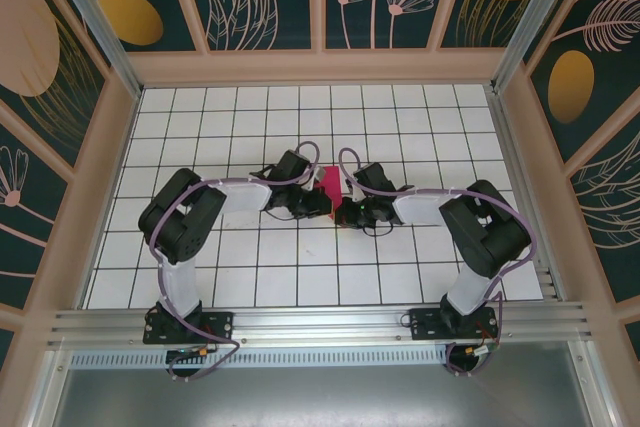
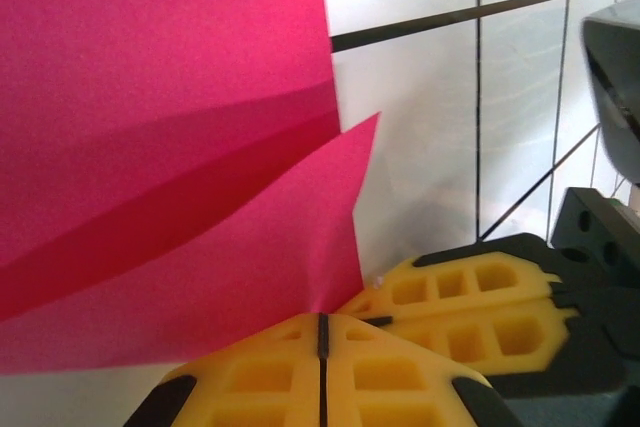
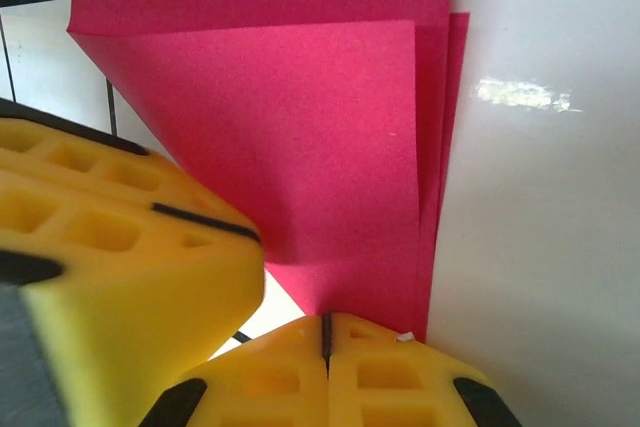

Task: Fold a paper plane with a square sheet of paper (fold left side to right side)
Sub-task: Third fold the triangle at the center of the table.

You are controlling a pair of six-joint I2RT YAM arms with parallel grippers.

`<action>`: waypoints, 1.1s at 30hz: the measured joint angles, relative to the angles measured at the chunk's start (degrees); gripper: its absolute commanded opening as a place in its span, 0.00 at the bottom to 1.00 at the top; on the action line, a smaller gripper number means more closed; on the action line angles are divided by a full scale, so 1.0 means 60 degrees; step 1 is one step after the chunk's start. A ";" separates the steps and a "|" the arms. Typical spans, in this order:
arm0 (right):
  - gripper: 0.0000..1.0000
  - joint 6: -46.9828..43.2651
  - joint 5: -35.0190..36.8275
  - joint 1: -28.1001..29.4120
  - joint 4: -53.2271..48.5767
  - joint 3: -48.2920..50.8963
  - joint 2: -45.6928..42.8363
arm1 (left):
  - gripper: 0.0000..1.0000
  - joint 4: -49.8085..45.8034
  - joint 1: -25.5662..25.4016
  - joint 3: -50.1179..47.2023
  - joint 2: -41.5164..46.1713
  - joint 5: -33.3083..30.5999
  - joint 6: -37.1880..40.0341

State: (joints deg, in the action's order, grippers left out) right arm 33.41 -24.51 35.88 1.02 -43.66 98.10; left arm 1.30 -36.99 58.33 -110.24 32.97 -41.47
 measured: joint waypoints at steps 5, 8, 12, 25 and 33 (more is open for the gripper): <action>0.00 0.0000 0.0007 0.0000 -0.0015 0.0000 0.0000 | 0.07 0.0036 0.0007 0.0004 -0.0266 -0.0076 0.0011; 0.00 0.0000 0.0018 0.0000 -0.0022 0.0000 0.0000 | 0.07 -0.0022 0.0000 0.0051 -0.0266 -0.0219 0.0055; 0.00 0.0000 0.0025 0.0000 -0.0029 0.0000 0.0000 | 0.07 -0.0328 0.0007 0.0251 -0.0317 -0.0328 0.0197; 0.00 0.0000 0.0029 0.0000 0.0244 0.0117 0.0000 | 0.07 -0.0914 0.1024 0.0783 -0.0572 -0.0324 0.0831; 0.00 0.0000 0.0000 0.0000 0.0688 0.0361 -0.0058 | 0.07 -0.0929 0.1144 0.0780 -0.0590 -0.0284 0.1024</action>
State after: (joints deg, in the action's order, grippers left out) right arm 33.41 -24.51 35.88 5.15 -41.50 97.76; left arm -4.27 -30.13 63.00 -113.78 31.27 -35.33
